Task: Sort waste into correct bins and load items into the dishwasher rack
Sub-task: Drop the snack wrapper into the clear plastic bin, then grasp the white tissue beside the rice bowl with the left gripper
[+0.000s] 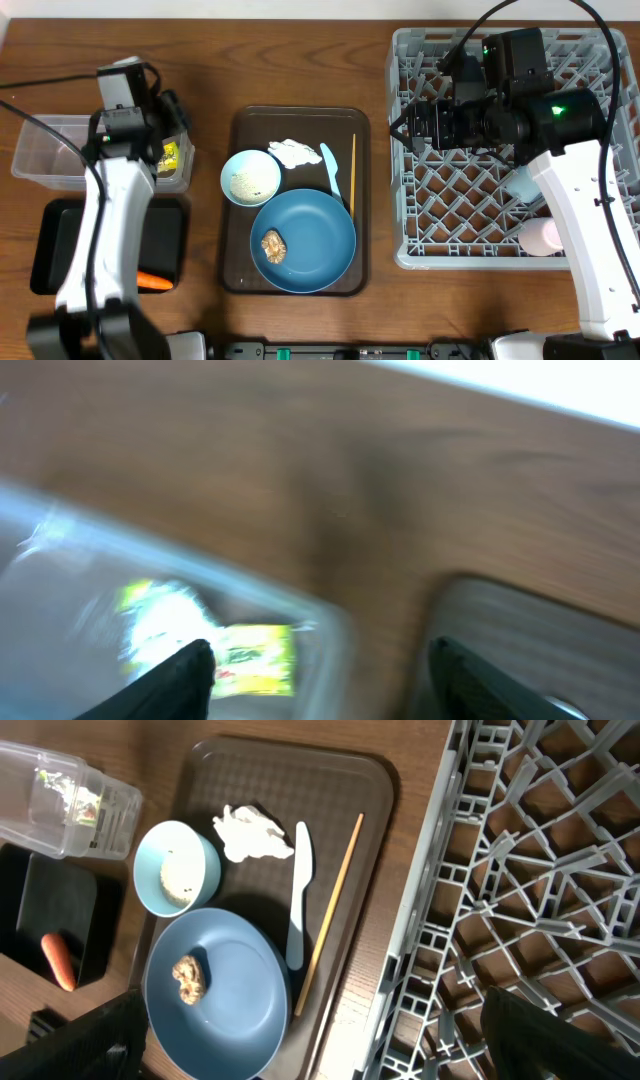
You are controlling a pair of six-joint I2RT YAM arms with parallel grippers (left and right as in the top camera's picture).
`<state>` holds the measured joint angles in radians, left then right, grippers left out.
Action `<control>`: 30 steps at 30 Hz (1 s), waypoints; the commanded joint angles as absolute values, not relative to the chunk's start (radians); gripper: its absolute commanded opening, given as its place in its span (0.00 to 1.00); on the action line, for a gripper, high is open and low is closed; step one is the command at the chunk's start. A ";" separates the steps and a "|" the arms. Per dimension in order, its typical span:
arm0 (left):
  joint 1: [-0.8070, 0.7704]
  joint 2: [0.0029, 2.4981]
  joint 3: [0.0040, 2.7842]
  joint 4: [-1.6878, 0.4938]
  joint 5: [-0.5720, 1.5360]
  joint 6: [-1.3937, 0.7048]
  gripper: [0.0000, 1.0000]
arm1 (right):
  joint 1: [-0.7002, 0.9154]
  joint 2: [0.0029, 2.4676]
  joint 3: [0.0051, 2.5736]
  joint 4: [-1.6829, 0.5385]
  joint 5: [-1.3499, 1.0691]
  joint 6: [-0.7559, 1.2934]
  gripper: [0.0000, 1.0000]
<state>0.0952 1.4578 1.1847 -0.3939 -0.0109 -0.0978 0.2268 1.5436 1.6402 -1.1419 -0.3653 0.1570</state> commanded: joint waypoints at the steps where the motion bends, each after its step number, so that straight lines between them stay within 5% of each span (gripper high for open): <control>1: -0.009 1.420 1.183 -0.408 0.217 0.079 0.65 | 0.230 1.545 1.640 -1.144 -0.362 0.163 0.99; 11: -0.292 1.663 1.183 -0.422 0.147 0.284 0.63 | 0.231 1.545 1.640 -1.150 -0.363 0.164 0.99; 30: -0.305 1.900 1.183 -0.361 0.119 0.284 0.56 | 0.231 1.545 1.640 -1.160 -0.363 0.164 0.99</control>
<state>-0.3080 1.8938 1.1862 -0.3580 0.1272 0.2703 0.2268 1.5436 1.6402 -1.1568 -0.3653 0.1570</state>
